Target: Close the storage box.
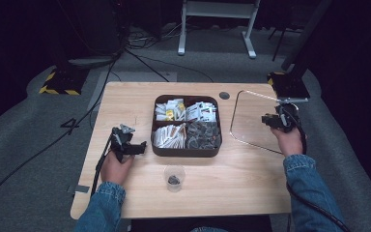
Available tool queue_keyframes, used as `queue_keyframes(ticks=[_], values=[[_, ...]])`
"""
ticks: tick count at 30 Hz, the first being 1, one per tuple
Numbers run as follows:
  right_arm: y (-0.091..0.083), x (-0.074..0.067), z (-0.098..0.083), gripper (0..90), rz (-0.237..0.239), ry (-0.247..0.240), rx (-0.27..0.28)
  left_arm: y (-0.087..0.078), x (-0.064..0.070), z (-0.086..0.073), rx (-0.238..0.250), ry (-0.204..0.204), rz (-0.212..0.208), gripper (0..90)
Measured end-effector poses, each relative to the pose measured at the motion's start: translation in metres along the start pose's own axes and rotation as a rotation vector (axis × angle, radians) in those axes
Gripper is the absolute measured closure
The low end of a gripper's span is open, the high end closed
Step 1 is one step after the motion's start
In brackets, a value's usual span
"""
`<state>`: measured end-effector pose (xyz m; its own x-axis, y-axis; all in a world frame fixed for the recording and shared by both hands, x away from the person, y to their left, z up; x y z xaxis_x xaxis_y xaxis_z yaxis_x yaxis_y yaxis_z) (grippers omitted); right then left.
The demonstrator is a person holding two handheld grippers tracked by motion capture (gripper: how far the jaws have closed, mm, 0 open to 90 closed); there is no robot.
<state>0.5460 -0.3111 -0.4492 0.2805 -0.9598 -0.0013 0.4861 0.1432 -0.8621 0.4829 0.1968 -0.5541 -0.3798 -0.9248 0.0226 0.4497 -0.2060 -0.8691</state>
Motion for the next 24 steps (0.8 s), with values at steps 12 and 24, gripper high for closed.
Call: queue_keyframes(ticks=[12,24], values=[[-0.022,-0.036,0.022,57.9,0.022,-0.067,0.029,-0.001,0.0,-0.001,0.002,0.002,-0.001,15.3],[-0.034,-0.091,0.048,57.9,0.07,-0.148,0.064,-0.001,0.0,-0.002,0.001,-0.001,0.001,15.3]])
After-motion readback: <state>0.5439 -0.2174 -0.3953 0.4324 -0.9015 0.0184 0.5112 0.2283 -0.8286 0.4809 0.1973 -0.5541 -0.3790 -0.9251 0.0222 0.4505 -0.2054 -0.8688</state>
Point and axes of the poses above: each handheld gripper's, and its own axes: y roughly forward along the jaws, z roughly out of its top, x roughly to its right, the point moved 7 cm from there along y, roughly forward along the jaws, and after that the axes turned 14 degrees about -x, right-handed, at the moved point
